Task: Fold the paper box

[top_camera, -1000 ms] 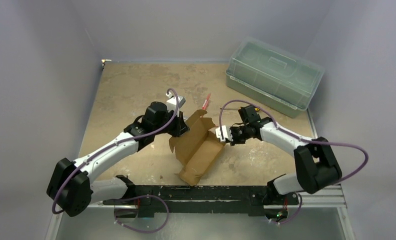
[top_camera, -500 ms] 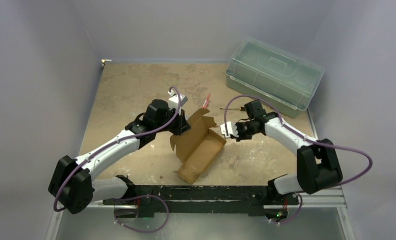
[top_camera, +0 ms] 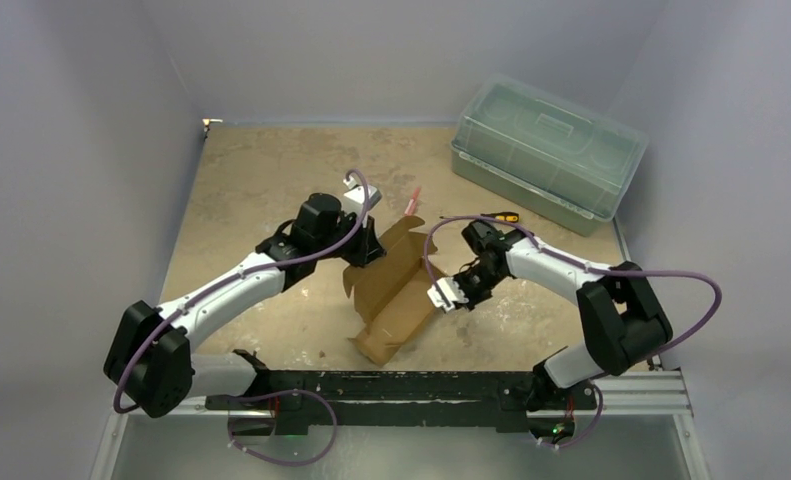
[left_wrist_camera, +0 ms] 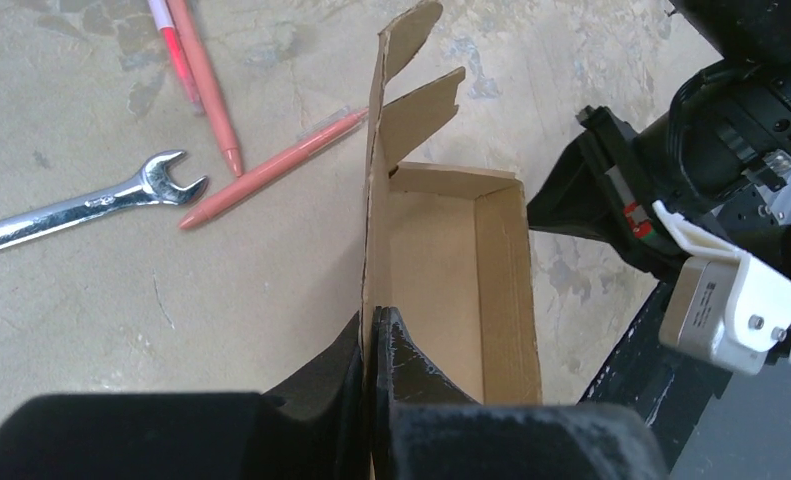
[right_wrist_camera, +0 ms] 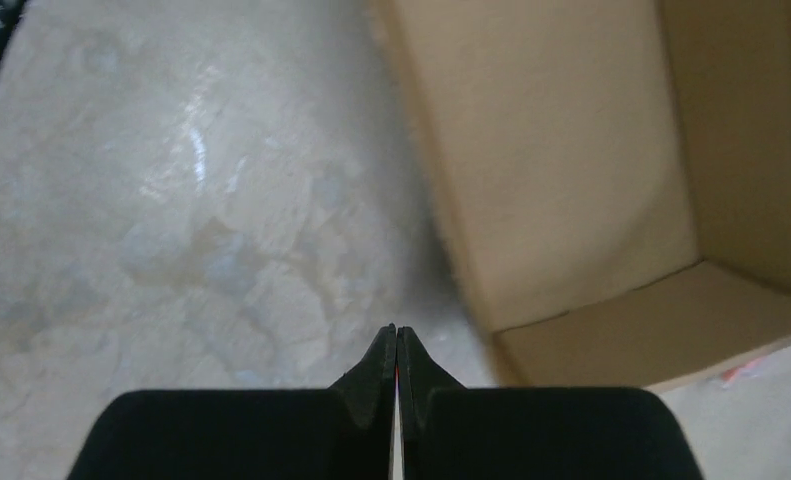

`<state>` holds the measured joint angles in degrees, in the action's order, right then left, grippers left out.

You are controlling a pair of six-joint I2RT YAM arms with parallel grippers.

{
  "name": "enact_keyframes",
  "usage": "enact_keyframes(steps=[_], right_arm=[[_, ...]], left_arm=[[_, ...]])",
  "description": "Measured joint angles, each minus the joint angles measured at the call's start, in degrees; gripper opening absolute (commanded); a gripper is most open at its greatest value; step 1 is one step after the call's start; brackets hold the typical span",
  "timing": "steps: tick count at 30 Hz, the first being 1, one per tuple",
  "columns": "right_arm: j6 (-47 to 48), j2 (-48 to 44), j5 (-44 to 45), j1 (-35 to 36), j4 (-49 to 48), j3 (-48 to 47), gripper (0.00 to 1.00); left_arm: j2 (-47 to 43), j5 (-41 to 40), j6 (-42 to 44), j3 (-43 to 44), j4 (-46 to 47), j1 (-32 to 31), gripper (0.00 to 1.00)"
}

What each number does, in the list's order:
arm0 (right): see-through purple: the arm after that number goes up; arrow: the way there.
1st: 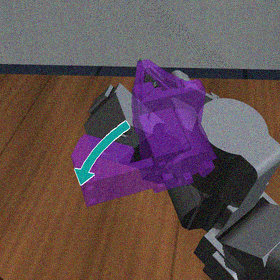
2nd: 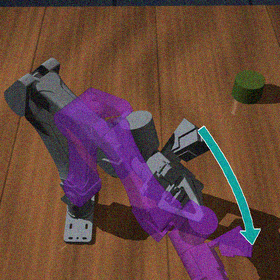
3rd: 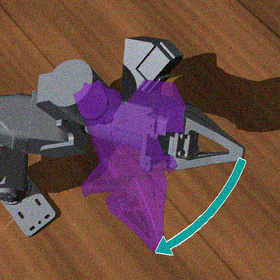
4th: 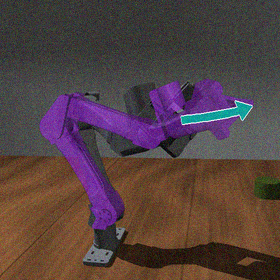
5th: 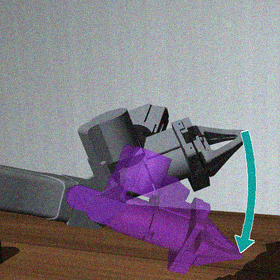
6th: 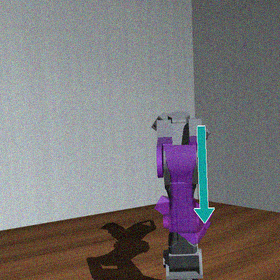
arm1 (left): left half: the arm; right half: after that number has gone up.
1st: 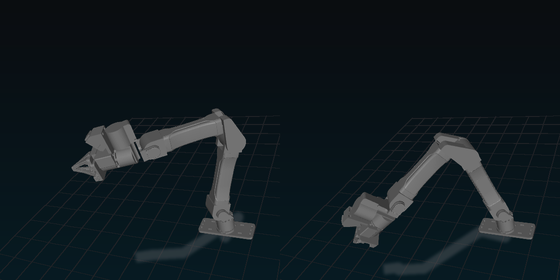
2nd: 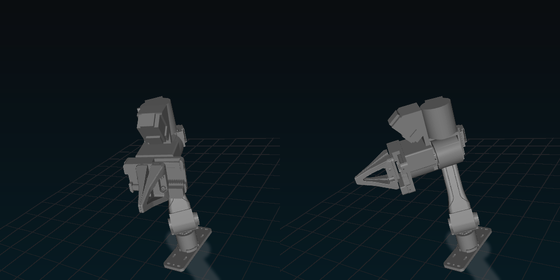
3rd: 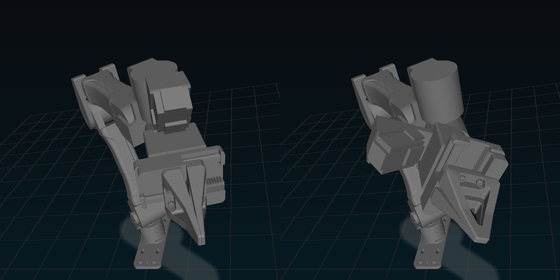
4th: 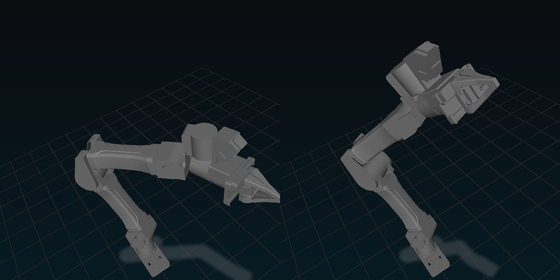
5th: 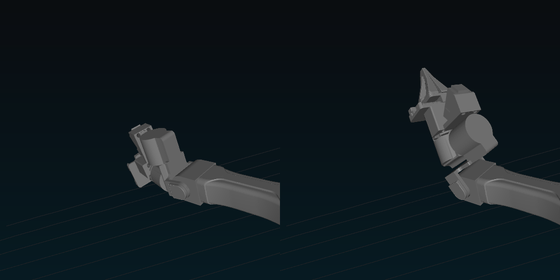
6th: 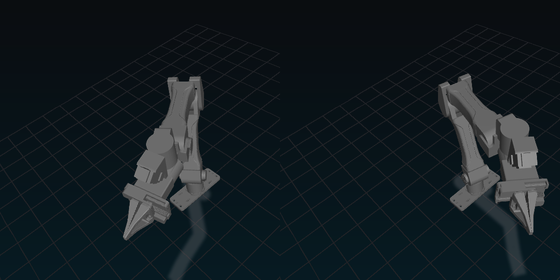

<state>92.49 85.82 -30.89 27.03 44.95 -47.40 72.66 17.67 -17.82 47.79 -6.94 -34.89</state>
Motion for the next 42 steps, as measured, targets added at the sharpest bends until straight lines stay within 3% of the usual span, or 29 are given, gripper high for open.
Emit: enact_keyframes(steps=[4, 11, 13, 19, 22, 23, 26, 27, 28, 30, 34, 37, 42], right_arm=[[-5.7, 0.0, 1.9, 3.7, -7.7, 0.0, 0.00], [-10.9, -0.2, 6.5, 4.1, -17.9, 1.7, 0.00], [-9.8, -0.4, 5.9, 4.1, -16.4, 1.5, 0.00], [-4.5, -2.1, 0.6, 2.5, 1.2, -4.6, 0.00], [-6.1, -5.8, -3.7, -1.5, 6.5, -8.3, 0.15], [-7.6, -7.2, -4.9, -2.8, 6.8, -9.1, 0.30], [-20.9, -13.5, -7.2, -6.4, 1.0, -10.0, 0.95], [-27.0, -15.6, -7.6, -6.9, -2.9, -9.7, 0.98], [-32.8, -17.4, -7.8, -7.0, -7.3, -8.9, 0.98], [-40.2, -18.4, -8.9, -7.0, -12.0, -8.0, 0.88], [-50.5, -10.8, -10.6, -6.6, -15.8, -8.6, 0.84], [-57.4, -5.8, -7.1, -6.2, -21.5, -4.8, 0.82], [-65.4, -5.1, 1.7, -4.5, -29.0, -0.9, 0.77]], left_arm=[[1.4, 2.2, 0.9, 0.4, 0.0, 0.0, 0.00], [2.9, 3.6, 1.1, 1.1, 1.4, 0.3, 0.00], [2.9, 3.6, 1.1, 1.2, 1.5, 0.3, 0.00], [2.9, 1.5, 2.3, 1.4, 0.3, 0.3, 0.00], [2.9, 0.3, 3.0, 2.1, -0.9, 0.3, 0.00], [2.9, 0.0, 3.2, 2.3, -1.1, 0.3, 0.00], [3.4, -0.4, 4.0, 3.5, -1.6, 0.3, 0.00], [3.7, -0.5, 4.0, 3.9, -1.6, 0.3, 0.00], [3.9, -0.5, 4.1, 4.3, -1.6, 0.3, 0.01], [4.2, -0.6, 4.2, 4.7, -1.6, 0.3, 0.01], [4.3, -0.8, 4.2, 4.9, -1.5, 0.3, 0.01], [4.6, -0.7, 4.2, 4.9, -1.3, 0.3, 0.01], [5.6, -0.5, 4.1, 4.9, -0.8, 0.3, 0.01]])
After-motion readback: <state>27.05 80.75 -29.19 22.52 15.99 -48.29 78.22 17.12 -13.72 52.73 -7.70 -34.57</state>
